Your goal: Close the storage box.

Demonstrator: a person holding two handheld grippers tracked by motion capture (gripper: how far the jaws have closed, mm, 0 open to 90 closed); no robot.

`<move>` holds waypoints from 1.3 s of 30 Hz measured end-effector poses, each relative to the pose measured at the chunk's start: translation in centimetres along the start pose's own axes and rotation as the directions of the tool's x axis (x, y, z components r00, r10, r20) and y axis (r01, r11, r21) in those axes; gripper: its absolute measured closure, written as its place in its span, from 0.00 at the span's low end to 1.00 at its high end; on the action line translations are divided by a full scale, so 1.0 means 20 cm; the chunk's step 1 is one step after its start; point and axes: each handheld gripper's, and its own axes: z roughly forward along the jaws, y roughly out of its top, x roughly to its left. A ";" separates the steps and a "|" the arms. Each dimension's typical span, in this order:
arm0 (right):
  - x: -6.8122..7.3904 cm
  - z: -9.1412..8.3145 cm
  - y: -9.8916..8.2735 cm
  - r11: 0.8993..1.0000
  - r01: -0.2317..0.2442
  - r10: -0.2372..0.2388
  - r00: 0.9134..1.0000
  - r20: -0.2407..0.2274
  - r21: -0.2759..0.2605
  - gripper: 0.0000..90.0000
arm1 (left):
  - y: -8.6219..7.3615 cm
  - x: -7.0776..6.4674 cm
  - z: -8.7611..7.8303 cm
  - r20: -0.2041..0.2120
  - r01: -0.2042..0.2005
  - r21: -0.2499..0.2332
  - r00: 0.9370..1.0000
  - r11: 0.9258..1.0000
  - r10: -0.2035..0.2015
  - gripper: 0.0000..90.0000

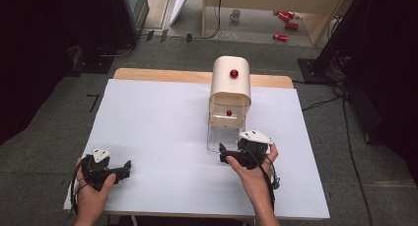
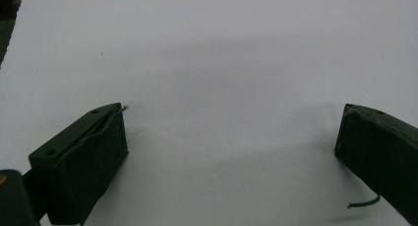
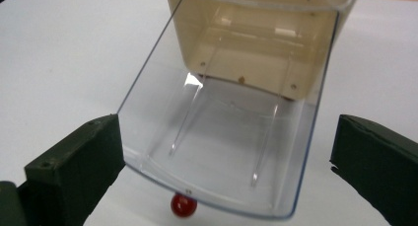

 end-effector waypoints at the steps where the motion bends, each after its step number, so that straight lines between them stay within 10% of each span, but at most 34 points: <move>1: 0.00 -0.01 -0.02 1.000 0.001 -0.001 1.000 0.003 0.003 0.00 | 0.00 0.00 0.00 0.000 0.000 0.000 1.000 1.000 0.000 0.00; 26: 0.00 -0.01 -0.32 0.996 -0.059 0.055 0.997 0.055 0.068 0.01 | 0.00 0.00 0.00 -0.001 -0.001 -0.001 1.000 1.000 0.001 0.00; 39: 0.04 0.04 -0.36 0.996 -0.068 0.064 0.996 0.067 0.057 0.45 | 0.00 0.00 0.00 -0.001 -0.001 -0.001 1.000 1.000 0.001 0.00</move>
